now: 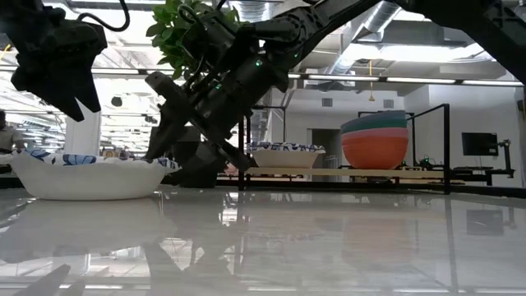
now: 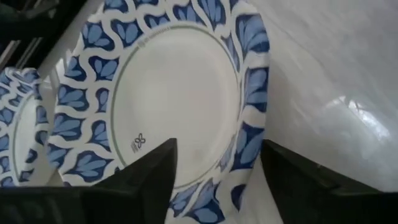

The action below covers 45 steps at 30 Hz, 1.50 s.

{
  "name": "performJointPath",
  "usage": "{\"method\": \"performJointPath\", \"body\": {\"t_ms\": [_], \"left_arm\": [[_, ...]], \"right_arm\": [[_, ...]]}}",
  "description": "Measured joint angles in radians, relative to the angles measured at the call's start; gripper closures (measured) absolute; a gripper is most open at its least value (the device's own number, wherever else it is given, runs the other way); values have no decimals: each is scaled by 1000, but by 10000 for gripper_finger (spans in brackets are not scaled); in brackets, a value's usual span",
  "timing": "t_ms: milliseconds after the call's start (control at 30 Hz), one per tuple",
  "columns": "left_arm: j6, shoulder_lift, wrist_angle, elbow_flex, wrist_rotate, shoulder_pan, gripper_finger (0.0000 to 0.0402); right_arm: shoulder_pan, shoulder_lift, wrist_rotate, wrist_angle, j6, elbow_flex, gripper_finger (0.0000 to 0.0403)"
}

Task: Place and stack bowls onto a shelf
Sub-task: Stack the white bowl on top of the white bowl on the shelf

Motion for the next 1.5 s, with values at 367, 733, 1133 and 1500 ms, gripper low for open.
{"method": "performJointPath", "body": {"t_ms": [367,733,1133,1500], "left_arm": [[5,1,0,0,-13,0,109],[6,0,0,0,-13,0,109],[16,0,0,0,-53,0,109],[22,1,0,0,-56,0,109]], "right_arm": [[-1,0,-1,-26,4,0,366],[0,-79,-52,-160,5,-1,382],[-85,-415,192,-713,-168,1,382],[-417,-658,289,-887,-256,0,382]]}}
